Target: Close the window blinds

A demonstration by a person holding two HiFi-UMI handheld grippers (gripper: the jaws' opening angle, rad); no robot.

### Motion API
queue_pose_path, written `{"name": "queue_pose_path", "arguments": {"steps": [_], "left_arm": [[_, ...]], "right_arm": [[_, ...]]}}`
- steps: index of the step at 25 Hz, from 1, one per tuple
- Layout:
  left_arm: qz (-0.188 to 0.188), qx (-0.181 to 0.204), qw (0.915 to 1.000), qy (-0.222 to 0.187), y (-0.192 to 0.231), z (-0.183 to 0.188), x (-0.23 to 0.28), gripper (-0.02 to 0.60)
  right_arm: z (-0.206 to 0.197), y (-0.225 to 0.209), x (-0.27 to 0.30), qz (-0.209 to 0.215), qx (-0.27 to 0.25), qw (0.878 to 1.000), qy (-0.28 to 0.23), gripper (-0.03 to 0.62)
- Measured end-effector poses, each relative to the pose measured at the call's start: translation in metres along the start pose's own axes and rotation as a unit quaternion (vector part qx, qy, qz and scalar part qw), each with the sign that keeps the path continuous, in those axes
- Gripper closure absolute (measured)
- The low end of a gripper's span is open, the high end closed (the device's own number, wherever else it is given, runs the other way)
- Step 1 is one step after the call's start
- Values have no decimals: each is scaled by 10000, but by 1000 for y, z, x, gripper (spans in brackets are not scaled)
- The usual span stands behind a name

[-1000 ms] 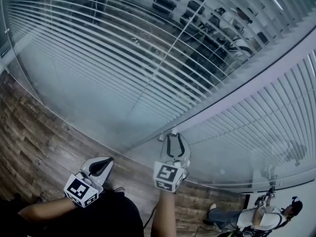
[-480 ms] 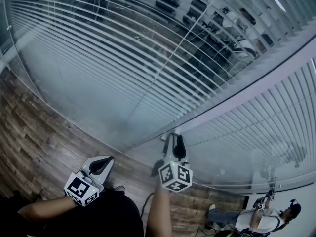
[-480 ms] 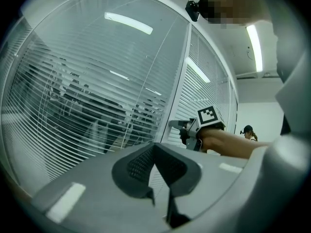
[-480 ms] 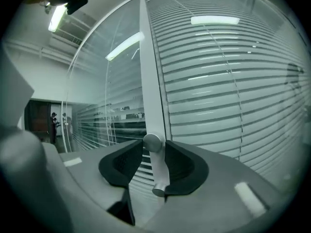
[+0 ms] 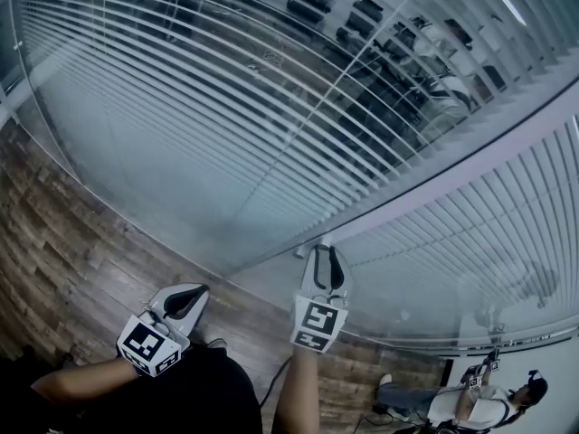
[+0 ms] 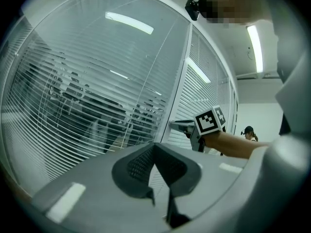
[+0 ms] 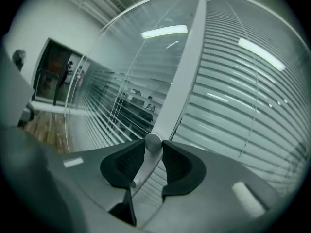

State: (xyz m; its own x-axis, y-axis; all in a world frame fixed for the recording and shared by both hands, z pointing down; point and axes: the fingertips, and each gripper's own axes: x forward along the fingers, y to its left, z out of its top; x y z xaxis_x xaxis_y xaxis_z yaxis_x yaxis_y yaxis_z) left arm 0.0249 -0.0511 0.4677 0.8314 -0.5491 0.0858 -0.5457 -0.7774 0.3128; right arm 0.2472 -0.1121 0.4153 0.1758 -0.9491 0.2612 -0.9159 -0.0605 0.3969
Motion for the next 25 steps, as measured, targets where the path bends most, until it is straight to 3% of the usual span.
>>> {"name": "queue_pose_path", "arguments": {"steps": [3,6,8,10,12,14,15,17,20,22,25], "left_arm": [[-27,16,10000,8,0,-2,-1,580],[-65,38,10000,25,-1,-3,-1,580],[-87,63,9999,45,-3,-3,0,580],[-88,69,9999,62,-4,-3,0,580],[-65,63,9999,77,-4,-4,0,580],[-61,56,9999,68,-4,-4,-1,580],[-62,52,9999,67,-3,-3,-2,580],[-42,39,10000,78,-1,-3,-3,580],[-11,23,10000,80,0,-5,-5,580],[12,5,10000,47,0,-6,-7,580],[56,3,10000,52,2,-5,-7,580]], "right_arm": [[-1,4,-1,-39,-1150,9932,164,476],[-2,7,-1,-94,-2237,9741,326,479],[-1,9,0,-143,-2692,9621,404,477],[0,9,0,-173,-2677,9626,374,474],[1,9,-1,-78,-1880,9819,199,470],[2,7,-5,189,-396,9990,-26,465],[4,6,-7,329,411,9985,-144,451],[8,5,-9,490,1685,9838,-368,431],[8,1,-9,478,2786,9572,-624,433],[6,1,-9,428,3127,9462,-715,437],[4,-1,-5,282,3157,9459,-694,458]]}}
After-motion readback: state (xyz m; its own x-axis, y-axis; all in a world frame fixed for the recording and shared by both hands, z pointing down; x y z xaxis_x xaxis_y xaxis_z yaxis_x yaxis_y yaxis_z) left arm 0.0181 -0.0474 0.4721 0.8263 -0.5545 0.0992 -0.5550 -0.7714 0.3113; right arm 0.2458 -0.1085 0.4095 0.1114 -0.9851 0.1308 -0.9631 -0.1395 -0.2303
